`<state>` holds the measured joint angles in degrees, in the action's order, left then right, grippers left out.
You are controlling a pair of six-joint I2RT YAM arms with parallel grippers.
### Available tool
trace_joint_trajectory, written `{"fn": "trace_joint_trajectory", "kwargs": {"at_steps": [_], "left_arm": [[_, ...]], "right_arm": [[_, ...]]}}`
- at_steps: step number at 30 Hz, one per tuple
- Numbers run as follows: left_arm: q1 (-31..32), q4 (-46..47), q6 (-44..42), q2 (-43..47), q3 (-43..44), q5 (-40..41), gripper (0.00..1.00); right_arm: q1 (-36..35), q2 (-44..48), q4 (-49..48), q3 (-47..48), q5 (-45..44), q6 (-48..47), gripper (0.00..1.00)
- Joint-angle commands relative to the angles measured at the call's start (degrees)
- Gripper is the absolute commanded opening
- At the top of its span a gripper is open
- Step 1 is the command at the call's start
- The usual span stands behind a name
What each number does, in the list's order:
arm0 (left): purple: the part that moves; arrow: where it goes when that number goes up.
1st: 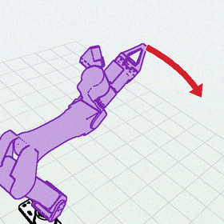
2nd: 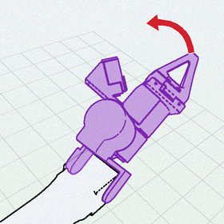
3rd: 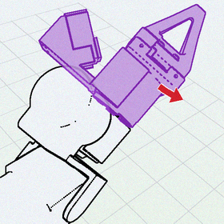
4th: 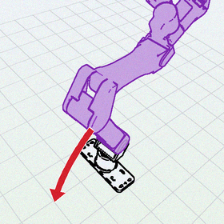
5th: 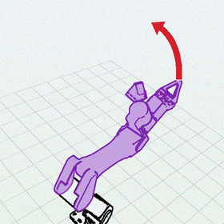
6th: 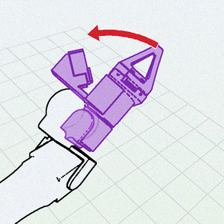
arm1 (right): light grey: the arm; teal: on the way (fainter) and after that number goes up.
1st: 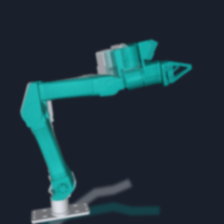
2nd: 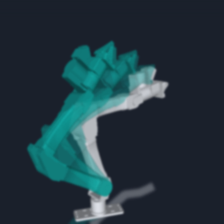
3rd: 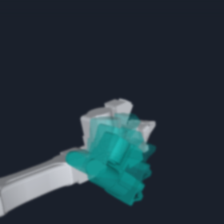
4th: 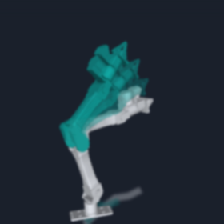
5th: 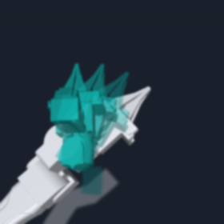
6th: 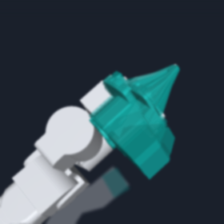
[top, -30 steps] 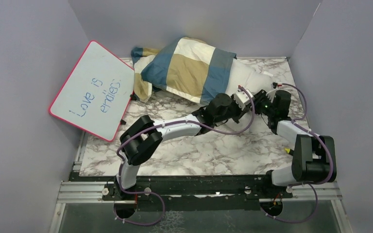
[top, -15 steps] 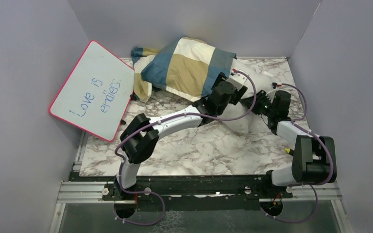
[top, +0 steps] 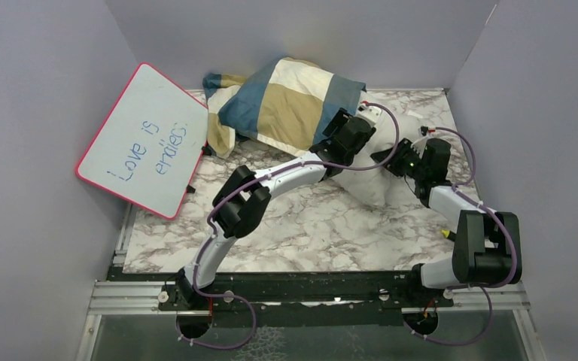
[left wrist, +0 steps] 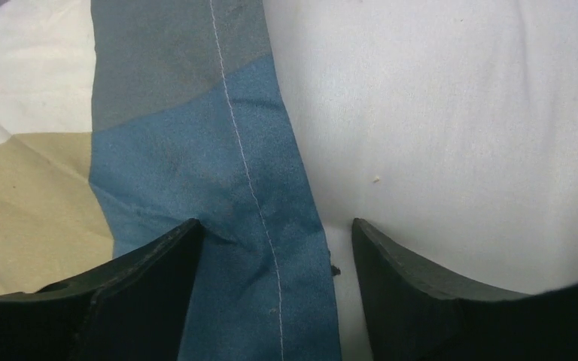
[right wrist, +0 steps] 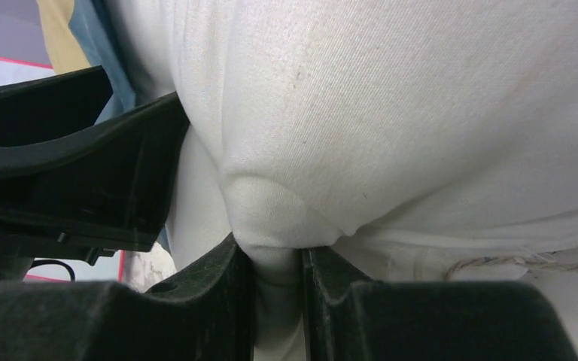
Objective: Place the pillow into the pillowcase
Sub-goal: Stuff the pillow into the pillowcase.
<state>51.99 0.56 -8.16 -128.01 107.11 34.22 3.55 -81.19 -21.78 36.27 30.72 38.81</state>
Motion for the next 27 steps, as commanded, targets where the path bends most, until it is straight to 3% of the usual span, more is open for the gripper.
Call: {"fn": "trace_joint_trajectory", "kwargs": {"at_steps": [1,3,7,12,16,20,23,27], "left_arm": [[-1.14,-1.07,-2.94,-0.01,0.88,2.73,0.62],[-1.19,1.42,-4.4,1.44,-2.0,1.93,0.36],[-0.63,6.69,-5.87,7.08,-10.13,-1.1,0.1],[-0.84,9.91,-7.38,12.02,-16.82,0.32,0.0],[-0.92,7.74,-8.74,13.57,-17.88,-3.02,0.0],[0.04,9.17,-6.77,17.62,-23.12,-17.4,0.0],[0.29,16.69,-3.37,22.1,-30.44,-30.25,0.0],[0.6,23.16,1.61,21.63,-34.6,-41.45,0.0]], "right_arm": [[-1.27,0.2,1.79,1.26,3.08,-1.19,0.27],[-1.27,-0.03,1.51,1.19,3.53,-1.07,0.27],[-1.27,-0.6,0.03,0.61,3.94,-0.28,0.27],[-1.36,-1.17,-0.49,0.28,4.15,-0.16,0.27],[-1.35,-1.28,-0.8,-0.09,3.84,-0.12,0.27],[-1.51,-2.11,-2.95,-0.83,4.39,2.02,0.27],[-1.81,-3.04,-5.09,-1.38,5.37,3.92,0.26],[-2.29,-3.11,-6.78,-2.6,4.99,5.13,0.25]]}}
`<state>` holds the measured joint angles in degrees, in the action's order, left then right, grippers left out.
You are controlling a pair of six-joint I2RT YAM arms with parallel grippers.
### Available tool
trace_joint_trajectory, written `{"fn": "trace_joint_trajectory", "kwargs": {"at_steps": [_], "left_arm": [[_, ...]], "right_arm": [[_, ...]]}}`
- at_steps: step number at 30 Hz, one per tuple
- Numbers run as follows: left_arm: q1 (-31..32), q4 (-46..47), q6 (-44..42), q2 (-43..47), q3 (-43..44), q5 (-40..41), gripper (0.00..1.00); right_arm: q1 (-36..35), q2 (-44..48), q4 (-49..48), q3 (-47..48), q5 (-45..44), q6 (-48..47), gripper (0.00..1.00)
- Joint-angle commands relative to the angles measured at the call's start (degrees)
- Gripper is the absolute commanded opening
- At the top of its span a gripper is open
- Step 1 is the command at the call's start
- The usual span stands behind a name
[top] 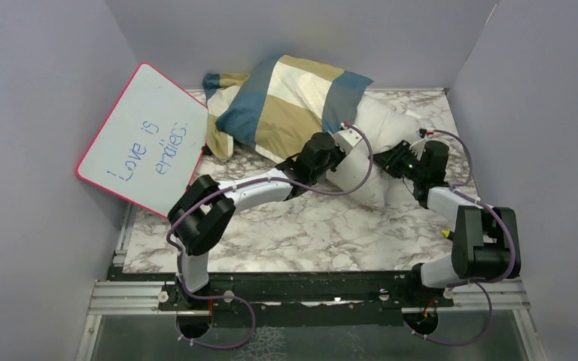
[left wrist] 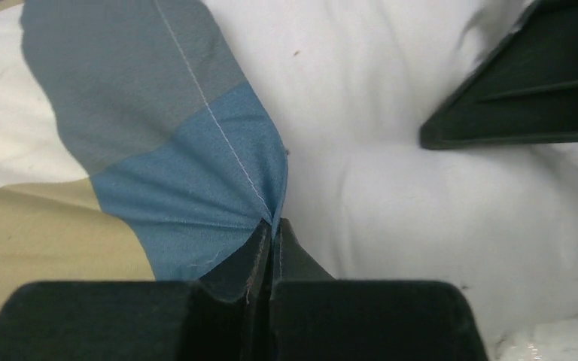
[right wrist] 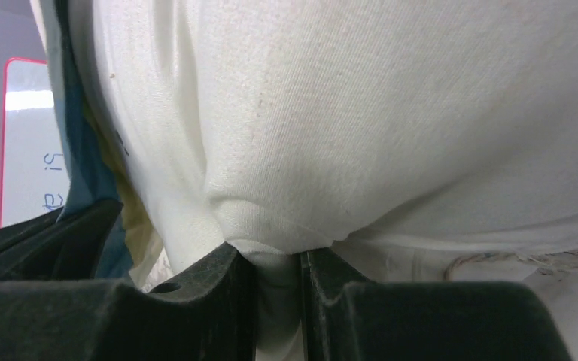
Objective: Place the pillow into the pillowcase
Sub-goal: Stuff the pillow into the pillowcase.
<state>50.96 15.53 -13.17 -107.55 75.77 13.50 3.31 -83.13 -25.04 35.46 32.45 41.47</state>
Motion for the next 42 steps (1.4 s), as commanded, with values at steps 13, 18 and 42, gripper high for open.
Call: {"fn": "trace_joint_trajectory", "kwargs": {"at_steps": [13,18,42], "left_arm": [[5.29,17.13,17.6,-7.25,-0.48,-27.88,0.0],[6.28,23.71,20.51,-5.47,-6.12,-29.99,0.0],[4.9,15.75,28.16,8.9,-15.91,-12.74,0.43]], "right_arm": [[-3.31,-0.36,-7.85,-4.98,1.44,6.82,0.2],[-3.31,-0.01,-9.52,-6.1,0.96,7.91,0.19],[-3.31,12.67,16.96,4.41,-9.5,-6.98,0.59]]}}
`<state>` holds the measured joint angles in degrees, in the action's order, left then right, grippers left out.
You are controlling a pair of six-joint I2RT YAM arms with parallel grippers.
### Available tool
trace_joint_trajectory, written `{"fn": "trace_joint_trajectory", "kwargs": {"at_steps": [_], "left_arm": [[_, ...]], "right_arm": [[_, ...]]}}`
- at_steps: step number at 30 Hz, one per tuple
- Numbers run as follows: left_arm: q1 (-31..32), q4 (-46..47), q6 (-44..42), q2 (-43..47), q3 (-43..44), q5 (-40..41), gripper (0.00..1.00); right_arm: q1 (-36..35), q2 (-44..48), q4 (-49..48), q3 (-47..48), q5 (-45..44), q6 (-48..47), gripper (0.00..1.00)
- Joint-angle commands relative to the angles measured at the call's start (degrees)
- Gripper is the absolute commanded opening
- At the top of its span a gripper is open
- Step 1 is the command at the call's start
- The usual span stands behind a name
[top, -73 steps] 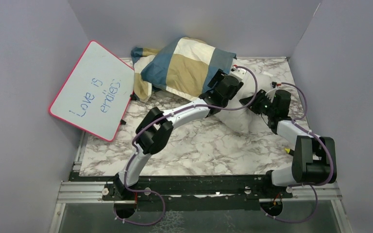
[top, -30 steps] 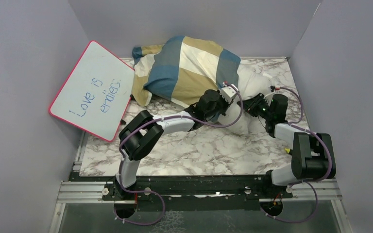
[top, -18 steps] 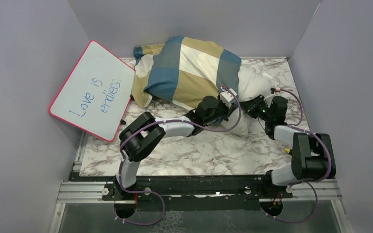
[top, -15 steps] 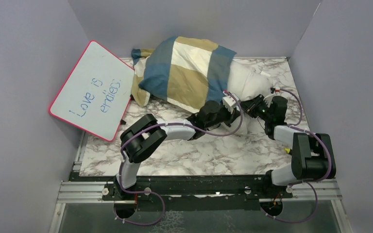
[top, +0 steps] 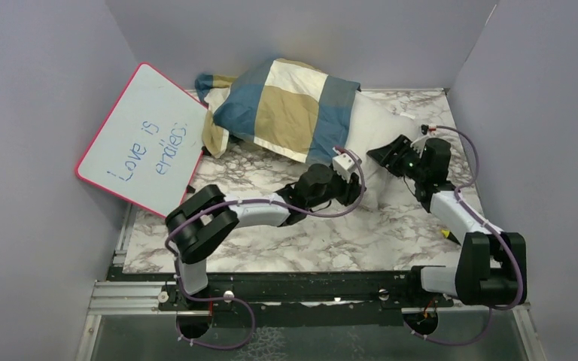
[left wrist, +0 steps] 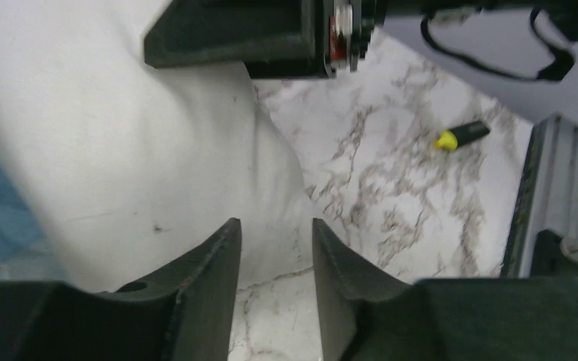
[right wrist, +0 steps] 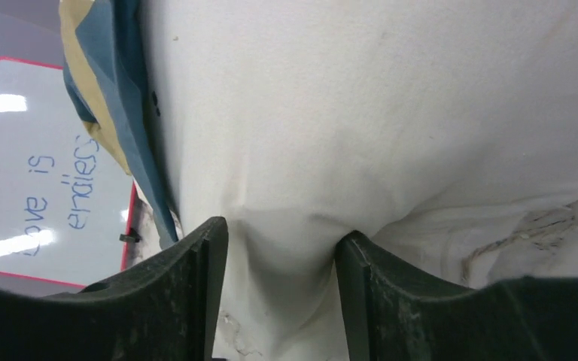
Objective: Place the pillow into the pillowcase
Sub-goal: Stuff the pillow into the pillowcase.
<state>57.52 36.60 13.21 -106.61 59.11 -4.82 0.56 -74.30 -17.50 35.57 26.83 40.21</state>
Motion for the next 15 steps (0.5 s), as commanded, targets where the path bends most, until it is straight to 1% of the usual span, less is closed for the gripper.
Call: {"fn": "trace_joint_trajectory", "kwargs": {"at_steps": [1,3,8,9,10,11,15], "left_arm": [[-2.53,-7.83,2.62,9.15,0.95,6.14,0.49],[-4.74,-11.49,4.27,11.73,0.82,5.78,0.58],[-11.17,-19.51,7.19,18.79,-0.53,5.48,0.75],[-12.57,-21.61,7.21,20.12,-0.43,5.56,0.8],[-13.98,-23.87,7.0,21.36,-0.33,5.67,0.93],[-15.14,-25.68,6.66,22.79,-0.36,5.86,0.98],[-19.52,-30.17,5.27,28.94,-2.11,5.67,0.98]], "right_arm": [[-0.56,4.73,10.48,4.98,-4.36,-6.29,0.62],[-0.56,6.45,12.22,6.18,-5.06,-7.33,0.67],[-0.56,8.46,16.74,11.01,-5.12,-10.89,0.76],[-1.52,8.48,17.33,12.66,-5.05,-11.87,0.77],[-2.06,8.57,18.67,13.86,-4.96,-12.54,0.78],[-2.44,8.59,19.66,14.85,-5.02,-13.1,0.79],[-4.22,8.44,21.81,19.0,-5.79,-14.89,0.82]]}}
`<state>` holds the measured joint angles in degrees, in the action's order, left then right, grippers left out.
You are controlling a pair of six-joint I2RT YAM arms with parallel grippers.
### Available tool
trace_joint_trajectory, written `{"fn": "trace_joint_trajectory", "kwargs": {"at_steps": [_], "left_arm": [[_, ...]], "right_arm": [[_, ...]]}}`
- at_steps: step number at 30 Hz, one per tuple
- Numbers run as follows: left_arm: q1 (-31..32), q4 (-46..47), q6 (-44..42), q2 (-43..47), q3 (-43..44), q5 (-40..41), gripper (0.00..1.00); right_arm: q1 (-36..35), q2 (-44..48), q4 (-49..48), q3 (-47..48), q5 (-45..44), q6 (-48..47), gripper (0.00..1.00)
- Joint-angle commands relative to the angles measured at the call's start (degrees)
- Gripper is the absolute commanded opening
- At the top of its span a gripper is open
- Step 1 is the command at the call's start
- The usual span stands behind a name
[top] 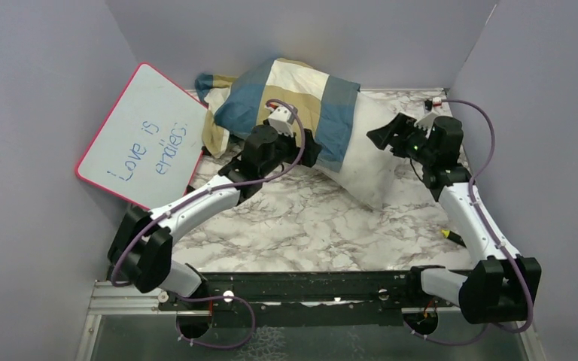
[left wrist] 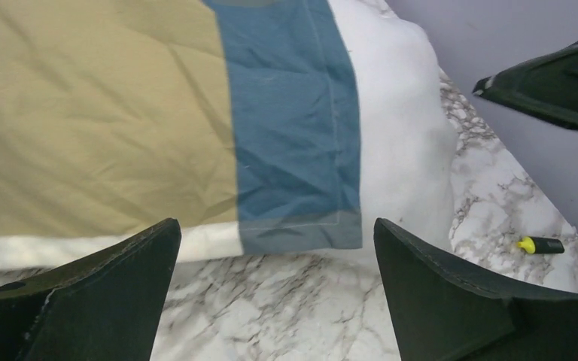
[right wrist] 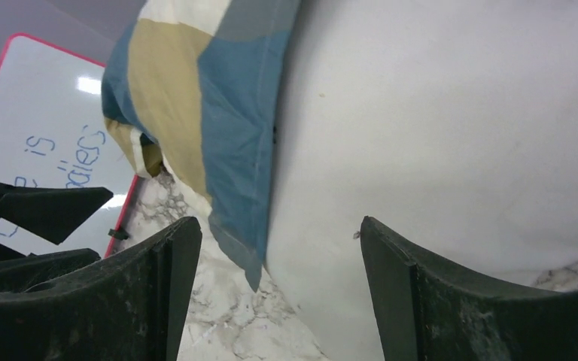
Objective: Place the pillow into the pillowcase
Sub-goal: Stuff the pillow into the pillowcase.
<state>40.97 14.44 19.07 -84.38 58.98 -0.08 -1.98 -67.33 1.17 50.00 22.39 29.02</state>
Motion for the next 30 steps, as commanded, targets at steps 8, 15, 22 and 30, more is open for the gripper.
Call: {"fn": "trace_joint_trajectory", "kwargs": {"at_steps": [8,15,22,30], "left_arm": [[-5.02,-10.87,-5.43,22.38,-9.18,-1.04,0.99],[-5.05,-18.33,-12.86,32.71,-13.05,2.54,0.98],[-5.05,-17.55,-16.69,42.58,-20.13,8.05,0.98],[-5.03,-20.49,-20.15,47.63,-21.56,14.59,0.99]], "right_arm": [[-15.65,-4.73,0.94,11.63,-7.63,-14.32,0.86],[-33.01,-14.8,-3.98,16.04,-16.05,-43.84,0.93],[-41.98,-26.98,-18.74,13.13,-28.53,-75.76,1.0],[-42.14,-40.58,-31.78,14.01,-35.32,-92.16,1.0]]}}
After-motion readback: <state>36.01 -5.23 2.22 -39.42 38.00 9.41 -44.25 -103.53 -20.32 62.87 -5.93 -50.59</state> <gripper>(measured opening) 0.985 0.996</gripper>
